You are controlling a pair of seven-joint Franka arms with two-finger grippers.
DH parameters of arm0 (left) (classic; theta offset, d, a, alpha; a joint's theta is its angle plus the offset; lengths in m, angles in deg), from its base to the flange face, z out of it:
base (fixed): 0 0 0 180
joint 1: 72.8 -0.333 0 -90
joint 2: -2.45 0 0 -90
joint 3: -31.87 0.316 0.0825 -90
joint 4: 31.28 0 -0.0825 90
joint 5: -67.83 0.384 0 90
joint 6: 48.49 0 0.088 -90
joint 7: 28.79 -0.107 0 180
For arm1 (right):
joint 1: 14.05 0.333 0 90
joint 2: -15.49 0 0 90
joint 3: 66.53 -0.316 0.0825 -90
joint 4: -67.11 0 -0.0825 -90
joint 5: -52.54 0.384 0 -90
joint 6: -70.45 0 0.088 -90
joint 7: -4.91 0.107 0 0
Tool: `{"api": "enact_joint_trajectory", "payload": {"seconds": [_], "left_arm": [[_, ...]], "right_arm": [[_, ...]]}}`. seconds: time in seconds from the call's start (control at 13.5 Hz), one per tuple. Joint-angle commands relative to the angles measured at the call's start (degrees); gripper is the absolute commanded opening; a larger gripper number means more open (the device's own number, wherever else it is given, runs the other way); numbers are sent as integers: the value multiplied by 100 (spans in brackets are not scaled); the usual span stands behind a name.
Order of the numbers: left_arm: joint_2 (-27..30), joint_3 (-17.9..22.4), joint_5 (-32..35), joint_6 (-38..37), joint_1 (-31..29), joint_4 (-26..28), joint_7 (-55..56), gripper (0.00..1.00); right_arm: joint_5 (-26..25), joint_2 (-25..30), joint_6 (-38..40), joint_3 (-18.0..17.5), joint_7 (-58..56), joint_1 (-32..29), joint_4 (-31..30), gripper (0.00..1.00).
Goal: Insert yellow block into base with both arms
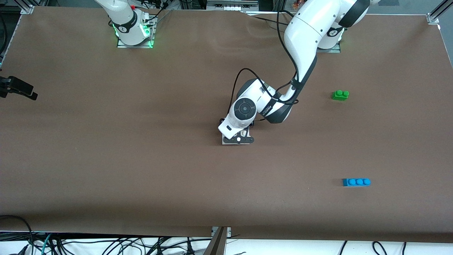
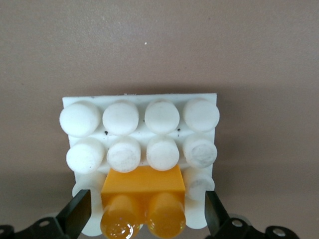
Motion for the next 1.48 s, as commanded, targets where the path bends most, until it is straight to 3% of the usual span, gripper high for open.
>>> {"api": "enact_joint_trajectory", "payload": {"seconds": [0.0, 0.59, 0.89, 1.18, 1.4], "left_arm": [[249, 62, 118, -185, -25, -104, 86, 100], [2383, 132, 144, -3064, -1026, -112, -63, 100], [3202, 298, 153, -4270, -1641, -121, -1133, 100], [3967, 413, 127, -4378, -2431, 264, -2433, 100], [4660, 413, 214, -3748, -2906, 1123, -2841, 100]], "right_arm": [[-33, -68, 19, -19, -57, 43, 145, 100], [-42, -164, -69, -19, -49, 104, 478, 100], [-50, -121, 36, -28, -66, 174, 673, 100], [-15, -68, 222, -19, 21, 280, 734, 100], [29, -182, 72, -133, 31, 342, 1104, 100]]}}
